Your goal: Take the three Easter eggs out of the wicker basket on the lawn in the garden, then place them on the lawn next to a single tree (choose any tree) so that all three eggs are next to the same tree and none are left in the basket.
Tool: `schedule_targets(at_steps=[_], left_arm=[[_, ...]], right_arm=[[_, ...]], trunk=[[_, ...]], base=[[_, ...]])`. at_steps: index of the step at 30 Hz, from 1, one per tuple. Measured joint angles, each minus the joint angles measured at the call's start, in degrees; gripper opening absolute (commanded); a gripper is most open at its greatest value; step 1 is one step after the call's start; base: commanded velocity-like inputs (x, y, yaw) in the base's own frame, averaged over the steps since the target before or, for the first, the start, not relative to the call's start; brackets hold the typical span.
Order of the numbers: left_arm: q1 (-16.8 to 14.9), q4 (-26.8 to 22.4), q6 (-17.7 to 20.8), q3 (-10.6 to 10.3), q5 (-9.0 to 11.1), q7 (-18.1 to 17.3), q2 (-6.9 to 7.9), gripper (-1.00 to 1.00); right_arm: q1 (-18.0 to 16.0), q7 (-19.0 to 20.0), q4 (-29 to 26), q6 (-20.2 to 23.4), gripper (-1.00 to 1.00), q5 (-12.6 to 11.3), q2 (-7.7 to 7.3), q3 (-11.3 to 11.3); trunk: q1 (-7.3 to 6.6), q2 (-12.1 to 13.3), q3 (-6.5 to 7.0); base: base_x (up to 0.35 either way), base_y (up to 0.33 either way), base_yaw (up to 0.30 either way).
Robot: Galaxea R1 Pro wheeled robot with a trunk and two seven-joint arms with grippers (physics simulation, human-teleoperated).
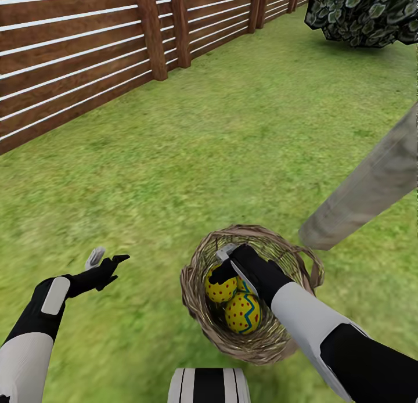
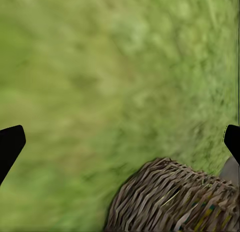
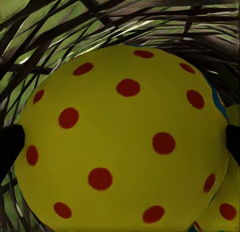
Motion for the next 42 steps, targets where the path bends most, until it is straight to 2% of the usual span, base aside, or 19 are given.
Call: schedule_targets(at_steps=[11, 34, 42], left_arm=[[0.0, 0.0, 0.0, 0.0, 0.0, 0.0, 0.00, 1.00], [0.0, -0.1, 0.1, -0.3, -0.2, 0.6, 0.00, 1.00], [0.0, 0.0, 0.1, -0.4, -0.3, 0.6, 0.00, 1.00]], right_arm=[[0.0, 0.0, 0.0, 0.0, -1.00, 0.1, 0.00, 0.0], [0.0, 0.0, 0.2, 0.1, -1.00, 0.1, -0.09, 0.0], [0.0, 0.0, 0.2, 0.1, -1.00, 0.1, -0.09, 0.0]], trunk=[[-0.18, 0.1, 1.56], [-0.77, 0.4, 6.65], [-0.95, 0.5, 8.42]], base=[[0.000, 0.000, 0.000], [-0.018, -0.012, 0.000], [-0.195, -0.039, 0.000]])
